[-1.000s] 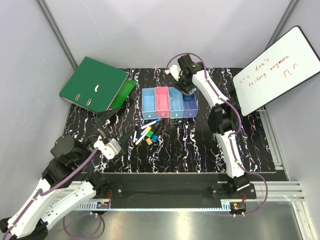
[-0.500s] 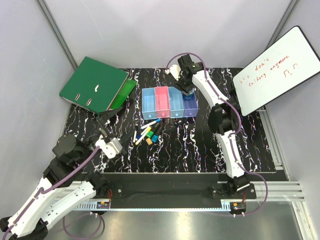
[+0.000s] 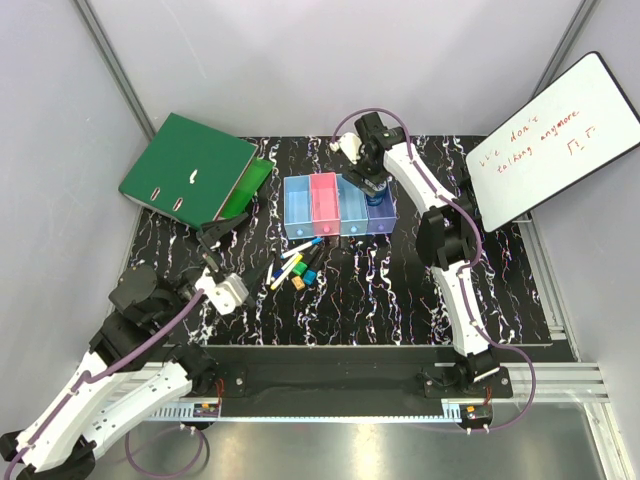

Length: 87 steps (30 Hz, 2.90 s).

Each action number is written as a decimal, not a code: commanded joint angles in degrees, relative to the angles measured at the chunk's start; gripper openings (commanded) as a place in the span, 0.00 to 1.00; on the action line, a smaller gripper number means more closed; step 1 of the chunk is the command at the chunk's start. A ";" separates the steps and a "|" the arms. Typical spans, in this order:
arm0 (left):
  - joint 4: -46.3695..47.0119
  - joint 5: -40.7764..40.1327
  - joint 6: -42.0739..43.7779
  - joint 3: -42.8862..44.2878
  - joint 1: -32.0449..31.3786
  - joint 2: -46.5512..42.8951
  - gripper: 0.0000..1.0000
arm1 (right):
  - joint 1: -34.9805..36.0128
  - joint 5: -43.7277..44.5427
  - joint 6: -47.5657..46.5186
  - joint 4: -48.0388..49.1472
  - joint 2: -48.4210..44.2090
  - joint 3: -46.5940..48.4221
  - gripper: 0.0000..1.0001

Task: Sort the stationery into containers
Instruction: Place the stationery in the storage box, then pick up the stationery from the center of the board.

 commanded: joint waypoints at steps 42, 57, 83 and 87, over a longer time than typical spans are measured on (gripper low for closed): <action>-16.10 9.23 -5.38 2.81 -0.06 46.02 0.73 | 0.11 1.20 8.38 -1.59 -46.76 -19.41 0.94; -6.80 -6.41 -11.10 3.62 3.28 58.52 0.75 | 0.11 0.76 8.82 -1.41 -47.03 -20.91 0.94; -7.93 -6.51 -15.58 9.07 3.19 68.90 0.69 | 0.11 -0.73 10.14 -1.32 -46.06 -19.15 0.94; -8.37 -6.68 -15.67 8.81 3.19 69.43 0.69 | 0.11 -0.64 9.87 -1.41 -46.15 -19.15 0.94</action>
